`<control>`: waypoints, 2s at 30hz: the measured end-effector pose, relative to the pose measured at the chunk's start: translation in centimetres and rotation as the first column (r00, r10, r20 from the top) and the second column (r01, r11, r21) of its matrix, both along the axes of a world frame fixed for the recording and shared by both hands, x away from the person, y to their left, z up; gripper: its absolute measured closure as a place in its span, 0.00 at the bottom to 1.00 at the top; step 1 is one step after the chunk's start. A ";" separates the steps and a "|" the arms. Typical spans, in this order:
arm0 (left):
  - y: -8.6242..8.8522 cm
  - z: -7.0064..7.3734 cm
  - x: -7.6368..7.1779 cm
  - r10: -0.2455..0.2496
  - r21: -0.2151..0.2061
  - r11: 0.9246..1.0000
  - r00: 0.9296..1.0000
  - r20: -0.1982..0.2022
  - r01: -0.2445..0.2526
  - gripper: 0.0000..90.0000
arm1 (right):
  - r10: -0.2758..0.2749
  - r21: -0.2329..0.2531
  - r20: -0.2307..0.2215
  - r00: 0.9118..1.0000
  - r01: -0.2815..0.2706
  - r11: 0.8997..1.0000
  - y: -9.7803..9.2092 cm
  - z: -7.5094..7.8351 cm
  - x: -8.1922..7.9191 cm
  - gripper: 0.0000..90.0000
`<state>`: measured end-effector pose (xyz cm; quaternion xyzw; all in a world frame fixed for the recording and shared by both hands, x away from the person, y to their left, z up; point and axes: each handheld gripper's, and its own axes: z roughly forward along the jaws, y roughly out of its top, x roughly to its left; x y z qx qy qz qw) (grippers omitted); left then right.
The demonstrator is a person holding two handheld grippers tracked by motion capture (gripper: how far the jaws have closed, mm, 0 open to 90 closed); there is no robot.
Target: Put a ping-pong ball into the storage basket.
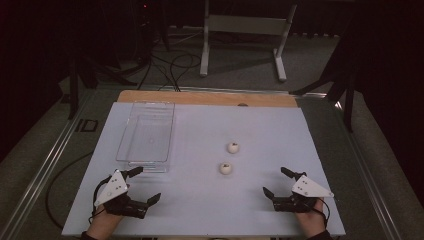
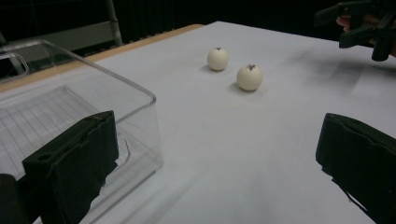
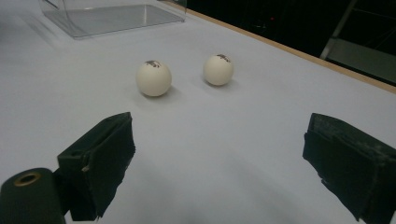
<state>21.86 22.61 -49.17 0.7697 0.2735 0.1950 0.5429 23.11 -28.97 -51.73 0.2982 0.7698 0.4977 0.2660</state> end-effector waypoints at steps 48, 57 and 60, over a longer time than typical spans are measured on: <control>-5.9 7.9 4.5 -0.225 0.128 0.964 0.970 -0.089 0.235 0.00 | 0.008 0.000 -0.010 1.000 -0.008 1.000 0.0 0.2 0.0 0.10; -8.0 8.7 5.5 -0.265 0.155 0.947 0.958 -0.107 0.280 0.00 | -0.001 0.015 -0.007 1.000 0.001 1.000 -0.1 0.3 -0.1 0.10; -8.6 8.9 5.8 -0.276 0.148 0.945 0.954 -0.116 0.292 0.00 | -0.001 0.014 -0.004 1.000 0.001 1.000 -0.1 0.3 -0.1 0.10</control>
